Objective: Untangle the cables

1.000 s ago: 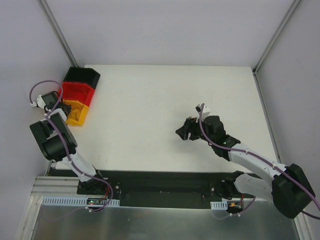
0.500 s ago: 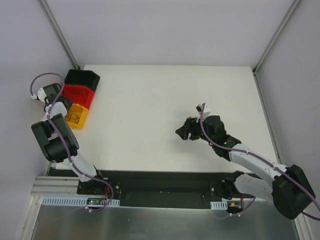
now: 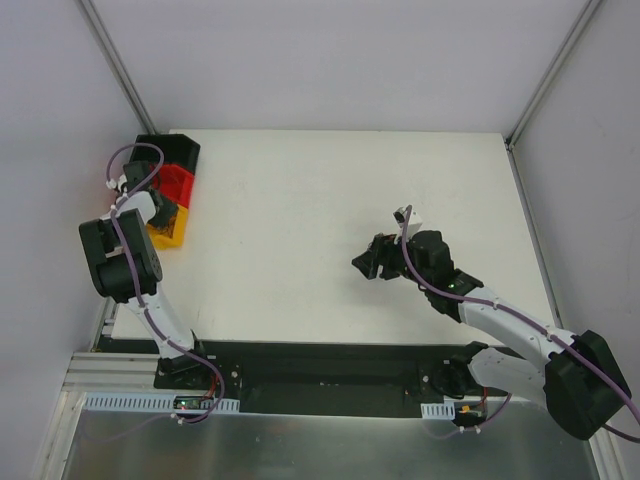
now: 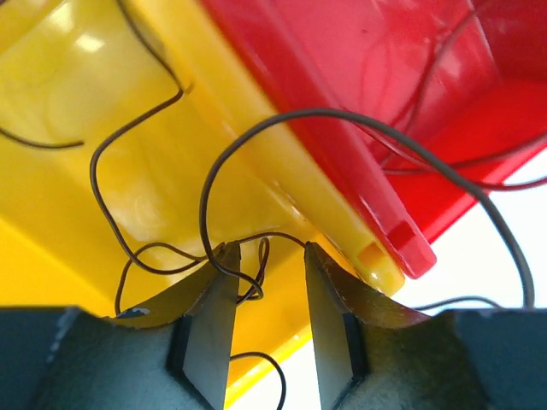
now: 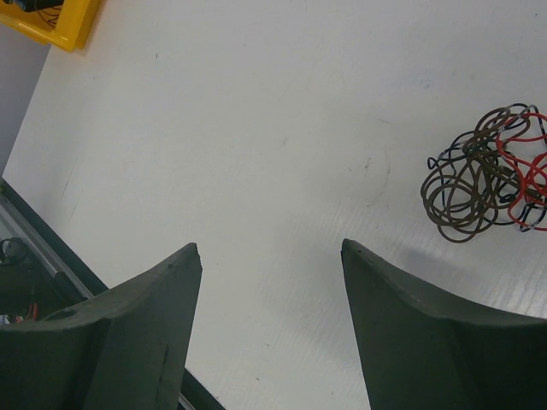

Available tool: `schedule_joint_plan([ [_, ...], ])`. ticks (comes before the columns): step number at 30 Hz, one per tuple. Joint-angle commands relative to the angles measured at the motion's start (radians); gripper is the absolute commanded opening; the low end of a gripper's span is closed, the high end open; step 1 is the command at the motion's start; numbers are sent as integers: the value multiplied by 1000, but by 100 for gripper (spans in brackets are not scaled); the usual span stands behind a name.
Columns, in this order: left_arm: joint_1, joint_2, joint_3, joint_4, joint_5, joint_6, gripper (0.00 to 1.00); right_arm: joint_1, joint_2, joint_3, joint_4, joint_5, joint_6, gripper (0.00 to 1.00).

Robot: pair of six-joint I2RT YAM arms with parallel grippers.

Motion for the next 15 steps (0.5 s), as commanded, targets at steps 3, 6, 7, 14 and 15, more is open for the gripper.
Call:
schedule_joint_plan([
  [3, -18, -126, 68, -102, 10, 97, 50, -9, -18, 5, 33, -16, 7, 69],
  [6, -17, -192, 63, -129, -39, 130, 62, -12, -10, 8, 33, -22, 10, 69],
  [7, -17, -211, 66, -142, -59, 136, 66, -10, -11, 8, 34, -23, 12, 69],
  [14, -17, -214, 187, -149, 26, 248, 76, -12, -4, 11, 34, -34, 16, 69],
  [15, -17, -188, 242, -169, 40, 259, 76, -13, -4, 11, 34, -33, 16, 70],
])
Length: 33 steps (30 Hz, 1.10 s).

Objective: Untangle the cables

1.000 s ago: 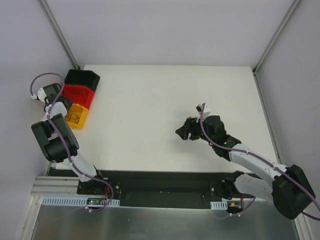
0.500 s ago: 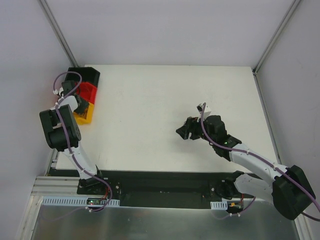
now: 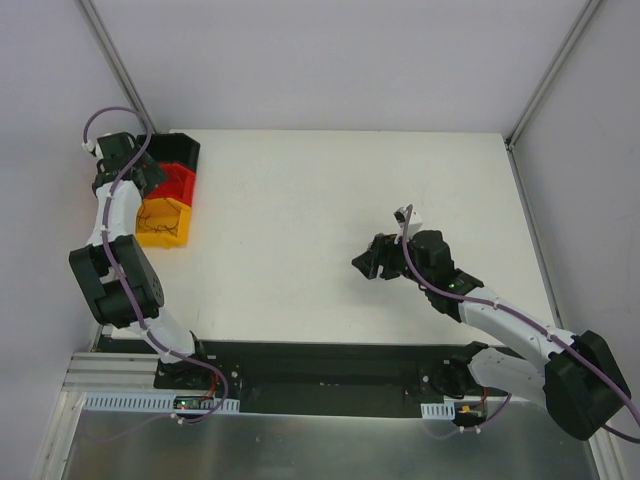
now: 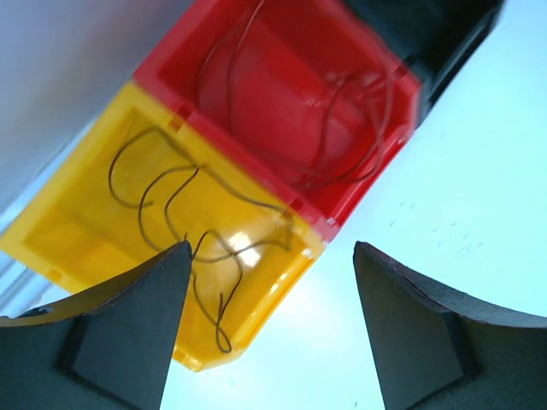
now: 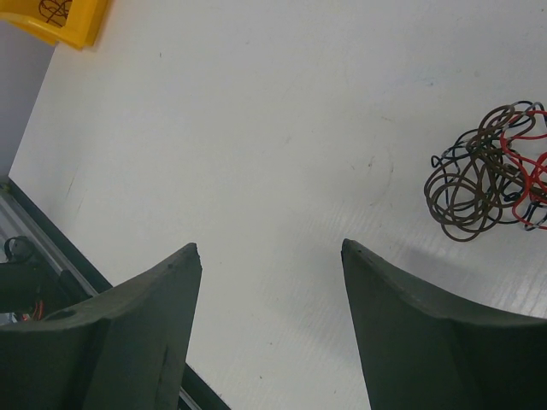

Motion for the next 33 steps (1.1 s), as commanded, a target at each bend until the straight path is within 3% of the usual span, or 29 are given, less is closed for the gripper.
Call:
schedule_joint_plan([
  [1, 6, 51, 167, -61, 53, 85, 76, -5, 1, 11, 34, -20, 11, 69],
  [6, 4, 139, 261, -139, 45, 22, 69, -11, 10, 15, 34, -23, 9, 69],
  [9, 3, 128, 229, -145, 44, -21, 65, -14, 18, 17, 34, -26, 9, 69],
  [15, -68, 3, 146, -141, 220, -38, 68, -34, 30, 28, 11, -9, -2, 69],
  [19, -182, -102, 65, -58, 420, -35, 70, -46, 30, 25, -10, 48, -32, 70],
  [23, -391, -131, 34, -30, 534, -12, 71, -67, 64, 47, -67, 149, -28, 69],
  [29, -638, -96, 59, -35, 657, 121, 71, -296, 85, 108, -207, -1, 73, 65],
  [33, -738, -117, 13, -36, 671, 148, 71, -357, 93, 149, -305, -15, 40, 60],
])
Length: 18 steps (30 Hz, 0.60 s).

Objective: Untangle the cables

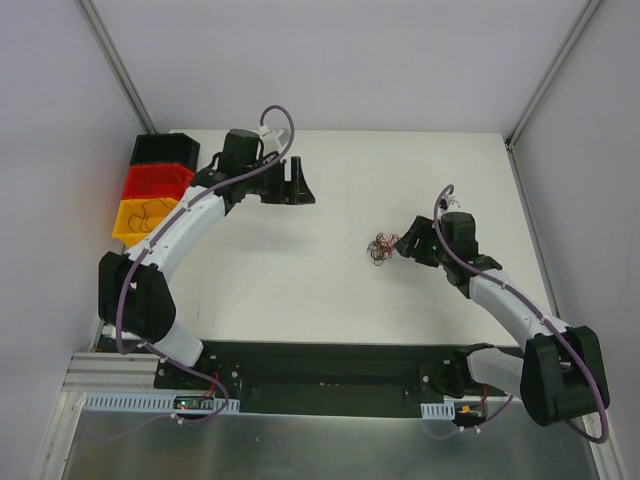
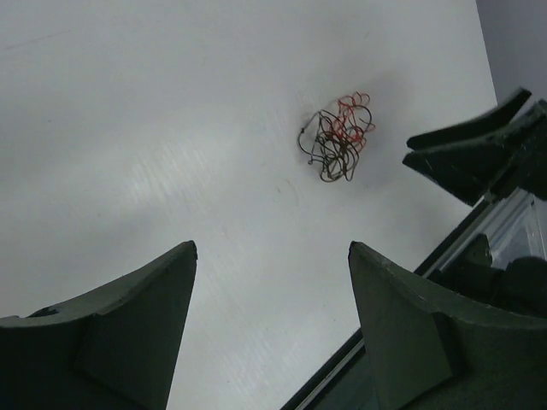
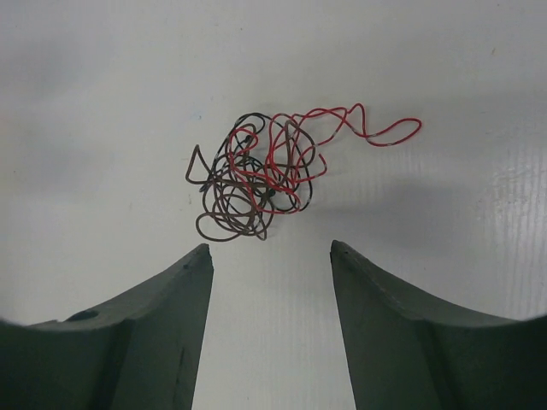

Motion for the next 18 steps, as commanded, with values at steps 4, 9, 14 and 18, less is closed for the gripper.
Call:
schedule_joint_plan([
  [4, -134, -83, -64, -2, 46, 72, 72, -44, 35, 121, -120, -93, -2, 57],
  [9, -174, -137, -59, -7, 67, 72, 73, -56, 119, 172, -128, -84, 49, 55],
  [14, -181, -186, -62, -4, 72, 66, 73, -58, 213, 228, -122, -58, 8, 42],
  [18, -188, -181, -67, 1, 84, 54, 73, -61, 282, 271, -120, -44, -32, 31],
])
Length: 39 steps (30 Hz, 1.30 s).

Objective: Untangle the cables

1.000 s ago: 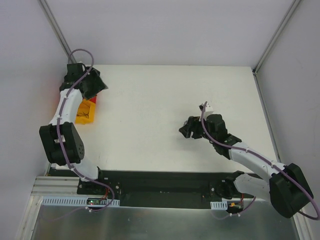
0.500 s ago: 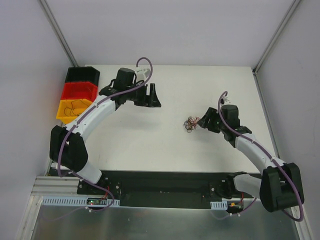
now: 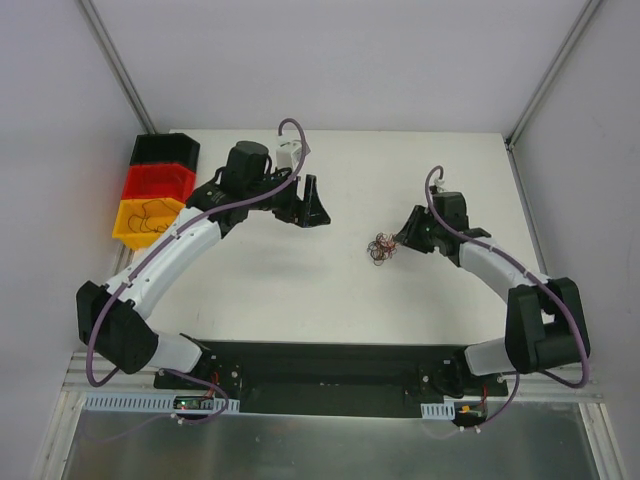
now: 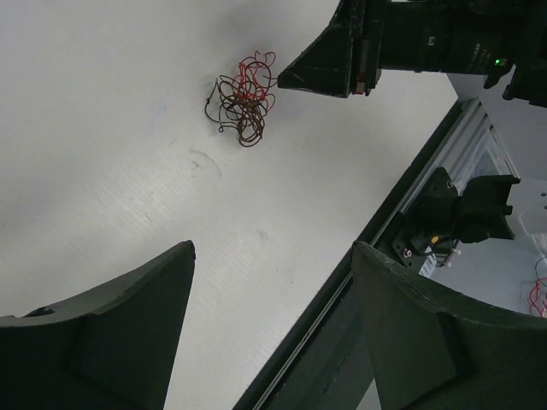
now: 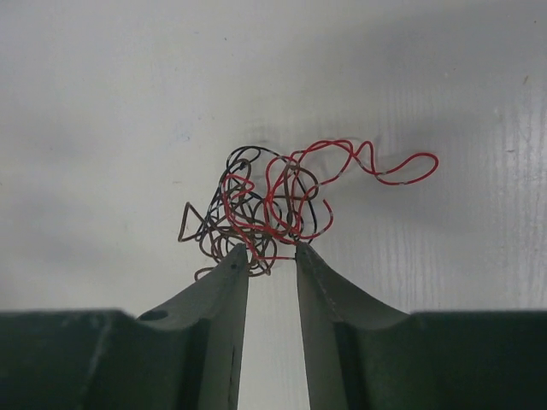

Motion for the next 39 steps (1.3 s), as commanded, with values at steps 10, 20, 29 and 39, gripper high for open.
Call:
schedule_joint_plan([
  [10, -55, 5, 1, 21, 57, -2, 72, -12, 183, 149, -6, 21, -77, 28],
  [20, -61, 48, -3, 30, 78, -6, 73, -3, 53, 105, -21, -92, -23, 0],
  [29, -88, 113, -9, 62, 163, -34, 72, 24, -303, 69, -96, -280, -11, 0],
  [39, -278, 146, 46, 99, -10, -48, 85, 52, -487, 28, -41, -384, 125, 0],
])
